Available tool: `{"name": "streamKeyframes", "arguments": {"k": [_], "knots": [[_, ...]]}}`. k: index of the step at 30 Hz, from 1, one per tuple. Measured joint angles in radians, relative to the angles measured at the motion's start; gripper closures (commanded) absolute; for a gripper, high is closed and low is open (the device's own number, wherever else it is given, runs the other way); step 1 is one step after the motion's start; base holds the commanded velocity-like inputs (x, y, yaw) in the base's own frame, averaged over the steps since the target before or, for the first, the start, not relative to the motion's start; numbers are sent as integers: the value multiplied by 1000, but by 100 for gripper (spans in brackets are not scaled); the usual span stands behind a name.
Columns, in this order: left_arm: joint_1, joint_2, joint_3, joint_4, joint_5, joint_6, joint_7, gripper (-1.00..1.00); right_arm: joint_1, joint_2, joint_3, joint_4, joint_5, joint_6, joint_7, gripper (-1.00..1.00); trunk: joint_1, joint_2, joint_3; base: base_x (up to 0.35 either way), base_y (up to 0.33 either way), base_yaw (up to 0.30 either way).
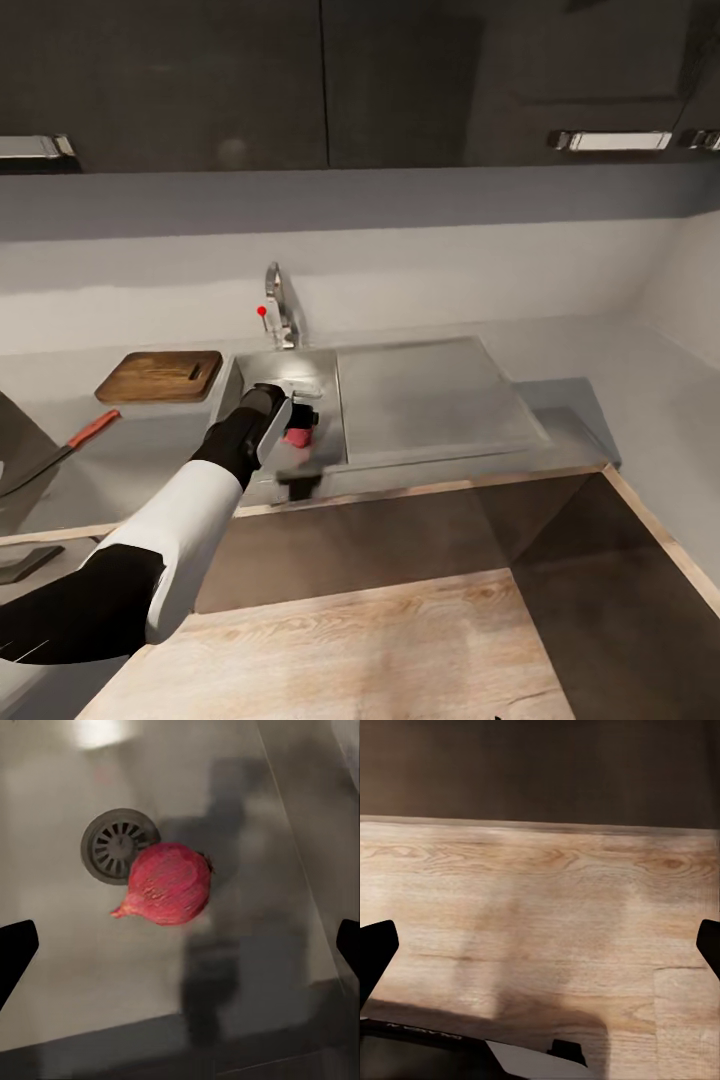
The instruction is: In the kitchen, take the Vidalia onion out of the sink, dice it on the chopping board with the paring knife, put the diced onion into the bowl on the countertop, then place both the paring knife and the chopping board into the sink.
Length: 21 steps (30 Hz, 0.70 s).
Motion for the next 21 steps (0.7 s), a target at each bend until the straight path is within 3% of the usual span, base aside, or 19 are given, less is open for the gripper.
{"name": "streamKeyframes", "arguments": {"k": [5, 17, 21], "knots": [[0, -1, 0, 0, 0, 0, 0, -100, 0, 0, 0, 0, 0, 0, 0, -100, 0, 0, -8, 251, 0, 0], [0, -3, 1, 19, 0, -2, 0, -100, 0, 0, 0, 0, 0, 0, 0, -100, 1, 0, -28, 27, 0, 0], [0, -3, 0, 20, 0, -2, 0, -100, 0, 0, 0, -1, 0, 0, 0, -100, 0, 0, -34, 183, 0, 0]]}}
